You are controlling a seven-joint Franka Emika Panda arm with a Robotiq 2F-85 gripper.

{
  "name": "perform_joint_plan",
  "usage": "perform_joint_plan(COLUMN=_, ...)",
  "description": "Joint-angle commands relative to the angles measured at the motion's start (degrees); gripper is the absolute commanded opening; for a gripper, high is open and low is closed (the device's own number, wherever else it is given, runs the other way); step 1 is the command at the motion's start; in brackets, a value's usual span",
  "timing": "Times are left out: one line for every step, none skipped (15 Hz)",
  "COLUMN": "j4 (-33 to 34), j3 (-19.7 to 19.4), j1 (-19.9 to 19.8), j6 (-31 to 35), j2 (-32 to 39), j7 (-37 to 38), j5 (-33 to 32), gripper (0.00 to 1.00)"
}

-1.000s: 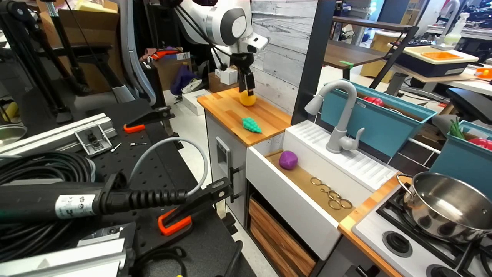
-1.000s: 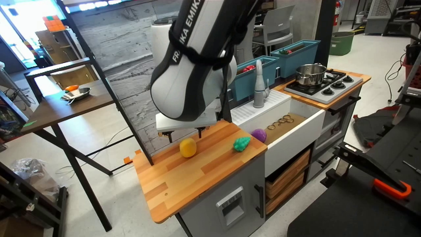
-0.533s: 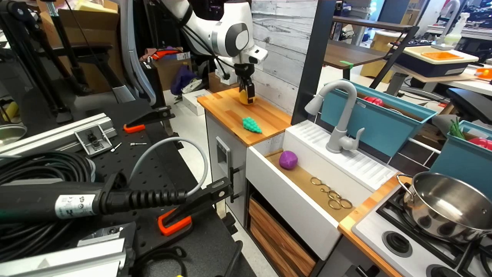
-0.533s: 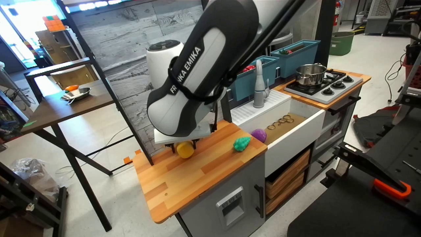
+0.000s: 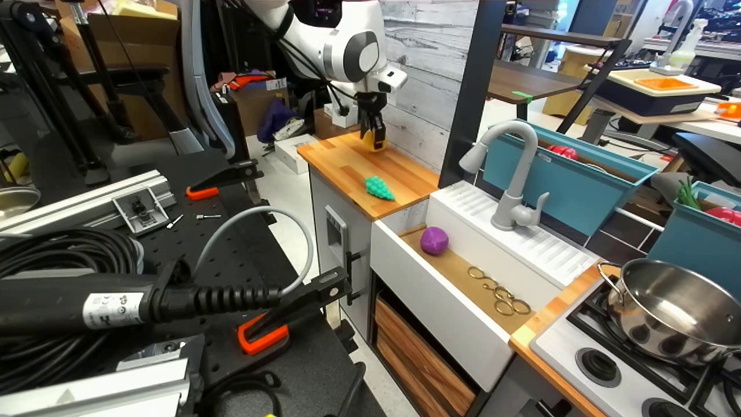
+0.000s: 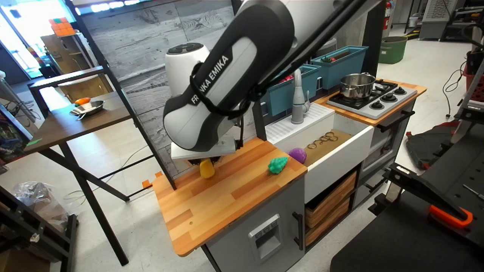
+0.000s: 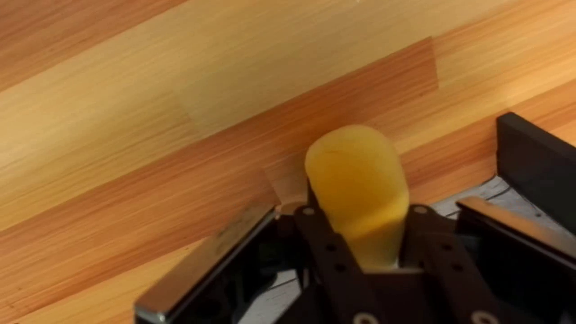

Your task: Move the yellow plushie closer to you

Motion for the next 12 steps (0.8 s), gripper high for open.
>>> perform_joint_plan(j4=-2.18, j3=3.33, j1=-2.11, j6=-2.79, j2=-3.22, j7=-1.21, j5=2.58, gripper=0.05)
perform_joint_plan(j4=-3.81, j3=4.49, j1=-2.84, j6=-3.65, j2=-4.49, j7=-1.83, j5=3.46, gripper=0.05)
perform_joint_plan(j4=-5.83, j3=5.76, j1=-3.66, j6=-4.58, j2=-5.82, j7=-2.44, j5=4.10, gripper=0.05)
perform_joint_plan(j4=-7.85, j3=6.75, j1=-4.37, j6=-5.30, j2=-7.07, j7=-2.90, j5=4.53, gripper=0.06)
perform_joint_plan(j4=-9.86, j3=7.61, j1=-5.10, j6=-5.74, j2=-8.22, j7=-3.18, j5=4.71, gripper=0.06)
perform_joint_plan(j4=-12.59, j3=8.23, j1=-5.74, j6=-5.84, j2=-9.72, j7=-3.16, j5=4.90, gripper=0.06)
perform_joint_plan(j4=-15.12, j3=8.87, j1=-6.41, j6=-6.15, j2=-11.15, j7=-3.37, j5=5.06, gripper=0.06)
perform_joint_plan(j4=-18.30, j3=9.45, j1=-6.95, j6=-6.23, j2=-12.78, j7=-3.49, j5=4.95, gripper=0.06)
perform_joint_plan(j4=-21.36, j3=9.85, j1=-7.41, j6=-5.96, j2=-14.37, j7=-3.51, j5=4.69, gripper=0.06)
perform_joint_plan(j4=-24.22, j3=10.21, j1=-7.82, j6=-5.41, j2=-15.82, j7=-3.49, j5=4.48, gripper=0.06)
perform_joint_plan(j4=-27.05, j3=10.30, j1=-8.11, j6=-5.05, j2=-17.33, j7=-3.24, j5=4.25, gripper=0.06)
perform_joint_plan(j4=-29.82, j3=9.82, j1=-8.03, j6=-4.36, j2=-18.76, j7=-2.53, j5=3.80, gripper=0.06)
